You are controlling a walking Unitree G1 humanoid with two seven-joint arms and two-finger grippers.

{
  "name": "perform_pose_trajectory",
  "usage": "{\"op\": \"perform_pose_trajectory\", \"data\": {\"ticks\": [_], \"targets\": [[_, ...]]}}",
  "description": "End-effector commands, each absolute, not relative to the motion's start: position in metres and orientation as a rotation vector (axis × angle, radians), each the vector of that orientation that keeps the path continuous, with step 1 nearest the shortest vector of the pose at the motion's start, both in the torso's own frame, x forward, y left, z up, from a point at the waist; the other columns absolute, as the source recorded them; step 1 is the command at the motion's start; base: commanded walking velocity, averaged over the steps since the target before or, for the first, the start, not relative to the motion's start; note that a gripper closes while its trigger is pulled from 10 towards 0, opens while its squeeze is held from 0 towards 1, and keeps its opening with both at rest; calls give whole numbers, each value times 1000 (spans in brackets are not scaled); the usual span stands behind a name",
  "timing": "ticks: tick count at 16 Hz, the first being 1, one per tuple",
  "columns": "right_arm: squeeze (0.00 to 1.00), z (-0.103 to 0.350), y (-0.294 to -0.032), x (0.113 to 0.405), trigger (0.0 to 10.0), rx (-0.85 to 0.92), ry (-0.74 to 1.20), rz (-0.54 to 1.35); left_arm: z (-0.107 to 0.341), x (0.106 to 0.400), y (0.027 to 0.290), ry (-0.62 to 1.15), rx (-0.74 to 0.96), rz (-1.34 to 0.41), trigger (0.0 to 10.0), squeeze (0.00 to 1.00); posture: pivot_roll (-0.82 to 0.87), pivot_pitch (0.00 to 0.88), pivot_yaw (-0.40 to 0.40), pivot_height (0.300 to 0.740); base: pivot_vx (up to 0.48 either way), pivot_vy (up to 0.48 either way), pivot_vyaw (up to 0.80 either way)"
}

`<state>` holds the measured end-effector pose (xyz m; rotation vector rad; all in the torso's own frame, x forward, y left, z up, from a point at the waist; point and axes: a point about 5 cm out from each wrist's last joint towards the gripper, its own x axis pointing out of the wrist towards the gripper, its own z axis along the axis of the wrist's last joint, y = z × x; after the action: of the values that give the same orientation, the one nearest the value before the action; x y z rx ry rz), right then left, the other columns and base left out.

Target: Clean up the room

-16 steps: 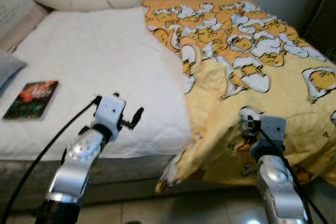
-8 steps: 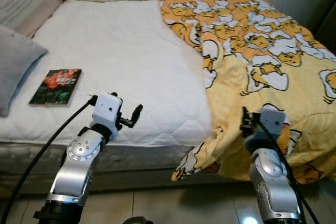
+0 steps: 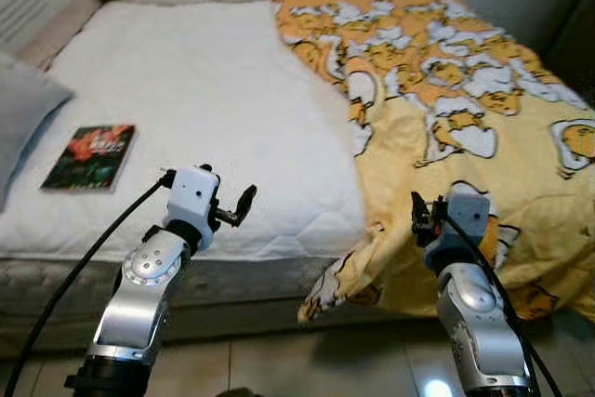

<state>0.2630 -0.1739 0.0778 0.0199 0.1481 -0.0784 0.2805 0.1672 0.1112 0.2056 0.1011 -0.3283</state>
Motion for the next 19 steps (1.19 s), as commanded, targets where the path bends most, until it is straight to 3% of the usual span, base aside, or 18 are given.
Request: {"op": "perform_pose_trajectory", "data": {"ticks": [1,15,19], "targets": [[0,78,-177,265,10000,9,155,-75,114,283,167,91,208,-331,10000,0,58,0,-13,740,274,0,0],[0,79,-173,269,10000,6,155,-32,117,284,169,82,218,-342,10000,0,61,0,-13,740,312,0,114],[27,69,-173,269,10000,5,234,4,116,280,163,91,229,-396,10000,0,66,0,-16,740,60,0,0]]}}
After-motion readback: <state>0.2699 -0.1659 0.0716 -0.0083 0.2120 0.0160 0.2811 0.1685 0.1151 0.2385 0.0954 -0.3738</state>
